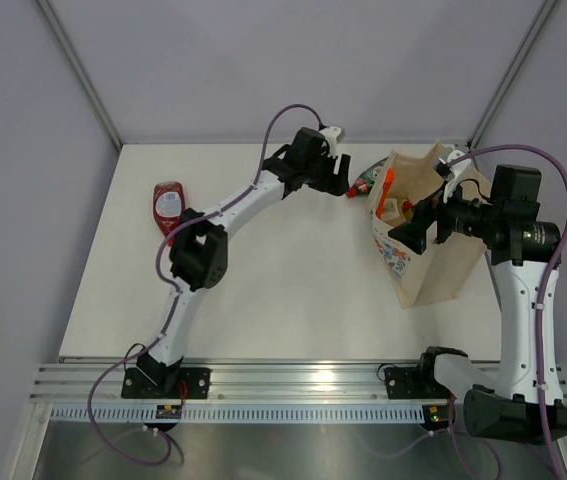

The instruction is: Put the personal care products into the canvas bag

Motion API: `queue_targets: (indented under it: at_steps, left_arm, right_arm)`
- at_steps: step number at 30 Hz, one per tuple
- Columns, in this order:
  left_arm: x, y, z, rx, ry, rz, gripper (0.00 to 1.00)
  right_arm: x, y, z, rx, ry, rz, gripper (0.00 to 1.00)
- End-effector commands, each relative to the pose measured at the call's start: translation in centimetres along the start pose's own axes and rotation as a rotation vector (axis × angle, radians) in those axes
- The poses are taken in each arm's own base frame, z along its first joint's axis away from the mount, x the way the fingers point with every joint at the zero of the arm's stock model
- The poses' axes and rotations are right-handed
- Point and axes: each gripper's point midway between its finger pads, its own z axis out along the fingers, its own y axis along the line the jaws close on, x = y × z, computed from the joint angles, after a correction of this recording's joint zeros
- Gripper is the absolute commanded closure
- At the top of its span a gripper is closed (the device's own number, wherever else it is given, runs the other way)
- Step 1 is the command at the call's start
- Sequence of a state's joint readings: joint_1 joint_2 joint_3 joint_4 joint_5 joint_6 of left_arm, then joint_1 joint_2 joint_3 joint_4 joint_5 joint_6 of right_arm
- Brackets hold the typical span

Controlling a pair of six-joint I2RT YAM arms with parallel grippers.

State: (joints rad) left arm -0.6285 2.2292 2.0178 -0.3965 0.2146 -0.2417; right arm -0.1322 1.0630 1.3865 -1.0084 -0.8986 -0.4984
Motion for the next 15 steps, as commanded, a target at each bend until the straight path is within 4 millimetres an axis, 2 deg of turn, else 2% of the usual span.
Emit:
queue_targets:
  at_steps: [1,2,5,8,11,13,15]
  left_arm:
    - [-2.4,0.8,4.0,-0.061,-0.054,0.014,0.28]
    - [-3.2,0.7,4.8,-0.056,-0.092,-0.029,0.29]
    - [-4.1,1.0,6.9,-0.058,-0.177,-0.111,0.24]
    - [-4.7,0.4,8.2,-0.020,-0.233,-0.180,0.20]
    - [-5.2,-0.2,9.1,0.008,-0.277,-0.230,0.20]
    - [-5.5,0.1,9.3,-0.007,-0.297,-0.253,0.19]
    - [-5.2,0.2,10.0,0.000,-0.303,-0.262,0.19]
  right_arm:
    - [-0.8,0.4,0.4,-0.047,-0.060,-0.018,0.02]
    - [-0.5,0.6,0.5,-0.056,-0.065,0.003,0.02]
    - [-0.6,0.5,0.6,-0.069,-0.085,0.025,0.03]
    - [-0.8,0.4,0.7,-0.078,-0.105,0.054,0.03]
    - [-0.1,-0.4,1.2,-0.052,-0.098,0.075,0.03]
    - [0.6,-0.9,1.5,-0.047,-0.076,0.094,0.04]
    - [0.9,-0.7,1.5,-0.058,-0.065,0.111,0.05]
